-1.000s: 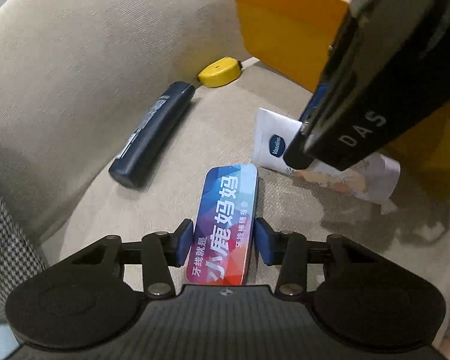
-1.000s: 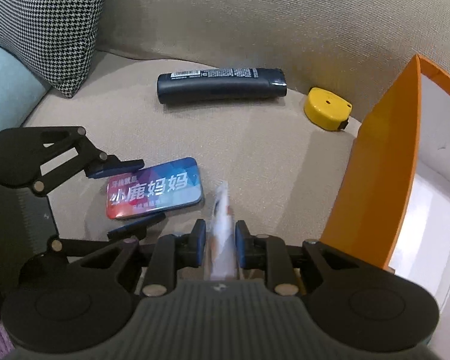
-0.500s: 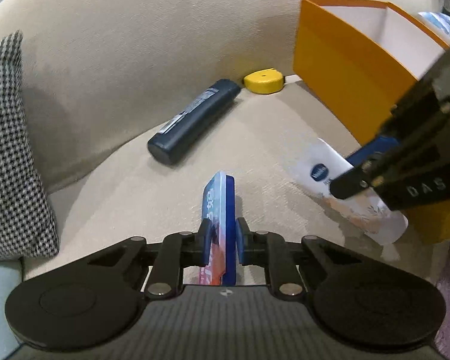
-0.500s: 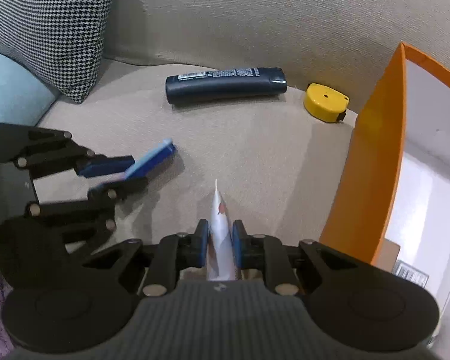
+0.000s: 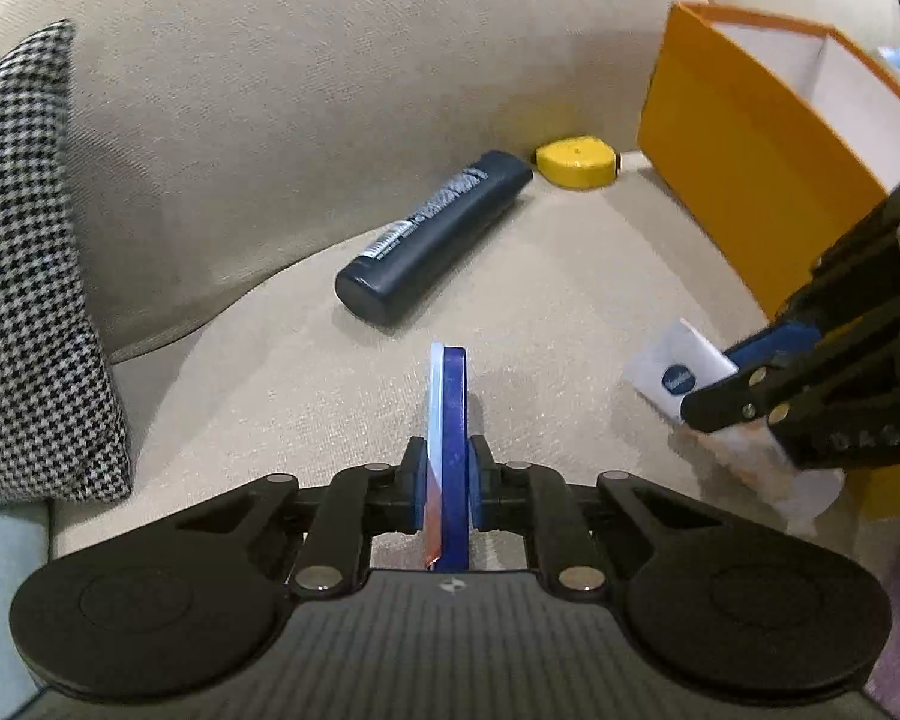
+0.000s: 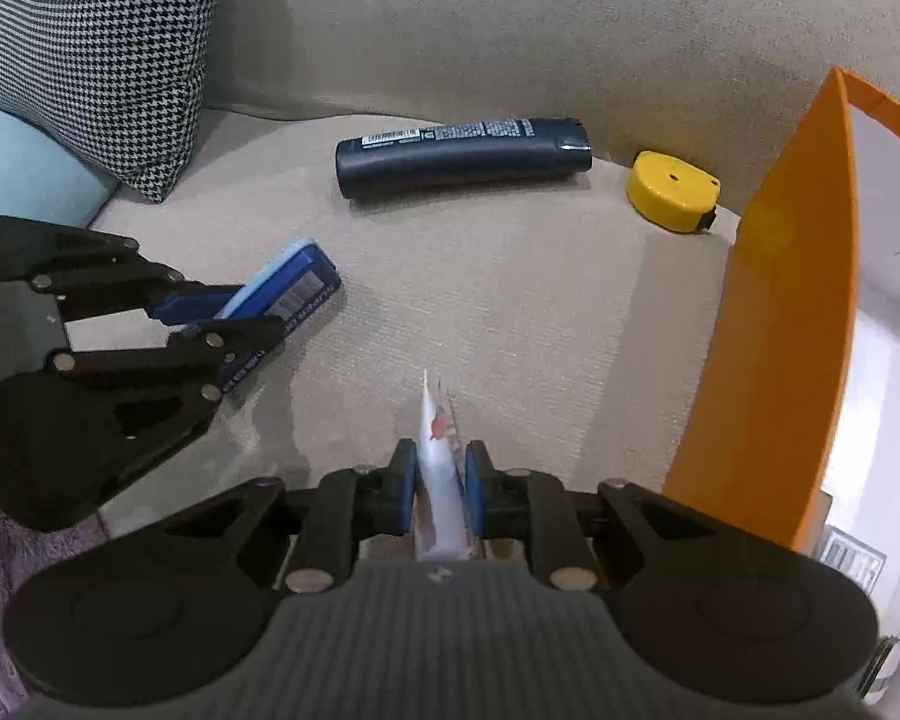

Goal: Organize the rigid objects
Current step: 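Lift the tin and Vaseline tube toward the orange shoebox with both grippers, then lower the Vaseline tube into the shoebox and open the right gripper while the left holds the tin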

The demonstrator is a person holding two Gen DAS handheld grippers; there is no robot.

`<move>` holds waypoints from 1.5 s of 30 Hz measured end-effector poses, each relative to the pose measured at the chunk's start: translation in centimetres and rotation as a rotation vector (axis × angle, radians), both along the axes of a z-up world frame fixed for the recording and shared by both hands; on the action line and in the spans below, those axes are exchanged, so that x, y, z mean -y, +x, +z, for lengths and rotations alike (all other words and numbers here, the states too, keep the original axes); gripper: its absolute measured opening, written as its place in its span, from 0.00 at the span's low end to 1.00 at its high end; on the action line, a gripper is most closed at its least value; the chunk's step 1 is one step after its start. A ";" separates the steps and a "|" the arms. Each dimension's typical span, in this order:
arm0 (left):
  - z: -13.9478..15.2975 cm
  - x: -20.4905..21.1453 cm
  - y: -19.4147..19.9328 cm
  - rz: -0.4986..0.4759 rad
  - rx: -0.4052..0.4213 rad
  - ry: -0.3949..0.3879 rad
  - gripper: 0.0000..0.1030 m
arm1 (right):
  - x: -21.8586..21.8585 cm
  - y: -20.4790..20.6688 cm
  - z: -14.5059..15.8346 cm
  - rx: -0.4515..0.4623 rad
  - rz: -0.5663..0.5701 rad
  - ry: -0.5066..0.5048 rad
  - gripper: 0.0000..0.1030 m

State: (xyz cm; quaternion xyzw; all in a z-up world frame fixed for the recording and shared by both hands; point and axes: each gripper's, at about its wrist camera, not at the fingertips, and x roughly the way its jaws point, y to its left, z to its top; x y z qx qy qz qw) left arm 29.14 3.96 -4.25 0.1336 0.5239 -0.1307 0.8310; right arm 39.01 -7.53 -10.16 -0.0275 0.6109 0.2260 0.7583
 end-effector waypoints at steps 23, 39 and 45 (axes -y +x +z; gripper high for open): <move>12.2 7.3 -4.9 -0.080 0.199 -0.258 0.14 | 11.7 -7.9 13.8 0.294 -0.294 0.195 0.13; 12.5 17.7 -2.0 -0.306 0.187 -0.247 0.14 | 21.9 -6.5 11.0 0.295 -0.409 0.031 0.13; 10.7 19.8 0.0 -0.350 0.155 -0.207 0.14 | 22.9 -3.2 6.7 0.226 -0.337 0.016 0.13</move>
